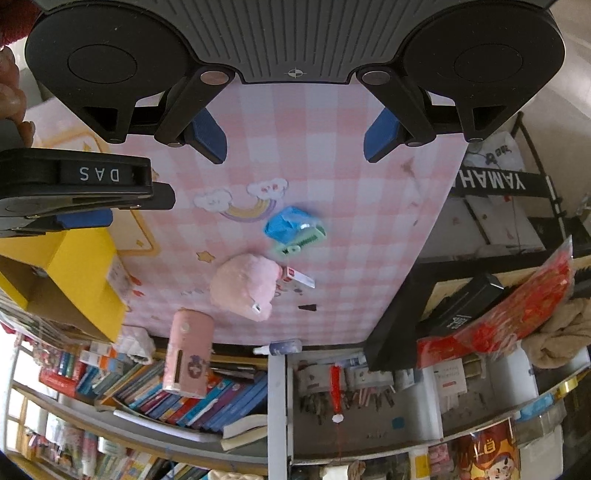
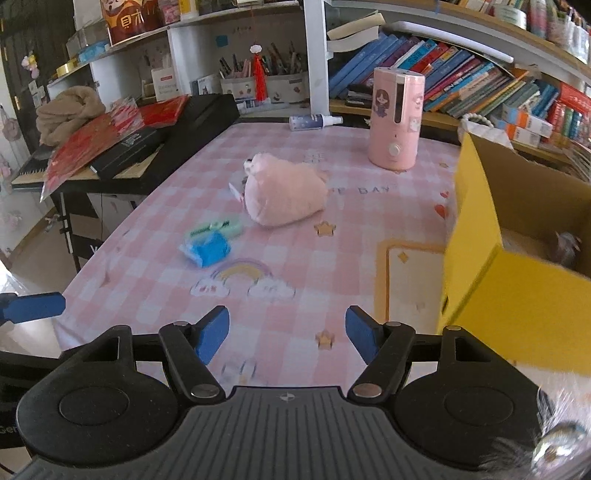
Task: Organize objects
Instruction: 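Withdraw both open tools from the box back toward the table, then grasp the blue cloth with the left tool while the right tool grasps the pink plush pig, then lift and carry the blue cloth and pink plush pig toward the yellow box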
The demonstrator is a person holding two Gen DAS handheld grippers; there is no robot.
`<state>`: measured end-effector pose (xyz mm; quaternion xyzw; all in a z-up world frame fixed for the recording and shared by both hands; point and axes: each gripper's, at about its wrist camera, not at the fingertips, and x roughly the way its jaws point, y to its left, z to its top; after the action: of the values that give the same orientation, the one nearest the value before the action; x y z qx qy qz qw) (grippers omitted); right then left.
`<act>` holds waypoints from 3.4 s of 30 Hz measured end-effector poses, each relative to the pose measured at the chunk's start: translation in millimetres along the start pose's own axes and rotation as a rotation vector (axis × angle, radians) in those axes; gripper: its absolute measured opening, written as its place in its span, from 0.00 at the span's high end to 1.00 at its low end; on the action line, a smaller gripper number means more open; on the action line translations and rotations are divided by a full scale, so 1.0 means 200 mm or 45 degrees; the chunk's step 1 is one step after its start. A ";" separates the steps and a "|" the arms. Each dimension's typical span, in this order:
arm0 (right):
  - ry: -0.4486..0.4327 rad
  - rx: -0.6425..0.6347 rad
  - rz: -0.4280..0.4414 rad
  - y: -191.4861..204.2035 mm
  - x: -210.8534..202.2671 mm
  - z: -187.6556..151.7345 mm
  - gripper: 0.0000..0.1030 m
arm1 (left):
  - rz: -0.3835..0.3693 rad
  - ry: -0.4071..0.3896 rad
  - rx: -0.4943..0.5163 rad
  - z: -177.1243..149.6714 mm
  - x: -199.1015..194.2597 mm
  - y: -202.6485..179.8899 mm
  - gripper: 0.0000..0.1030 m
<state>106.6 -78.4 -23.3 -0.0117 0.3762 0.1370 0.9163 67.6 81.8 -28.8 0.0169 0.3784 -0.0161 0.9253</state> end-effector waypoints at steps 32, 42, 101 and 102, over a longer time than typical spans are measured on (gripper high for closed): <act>-0.047 -0.004 0.042 -0.21 0.42 0.44 0.17 | 0.045 0.077 -0.074 0.28 0.43 -0.03 0.19; -0.042 -0.033 0.064 -0.18 0.52 0.50 0.09 | 0.071 0.151 -0.145 0.31 0.63 0.01 0.22; -0.069 -0.021 0.084 -0.12 0.23 0.37 0.19 | -0.037 -0.105 -0.256 0.22 0.11 0.17 0.71; -0.070 -0.033 0.090 -0.10 0.21 0.35 0.19 | -0.042 -0.109 -0.252 0.21 0.09 0.17 0.71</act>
<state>187.8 -78.3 -4.1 -0.0065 0.3492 0.1744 0.9207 112.4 113.5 -11.1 -0.0815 0.3385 0.0055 0.9374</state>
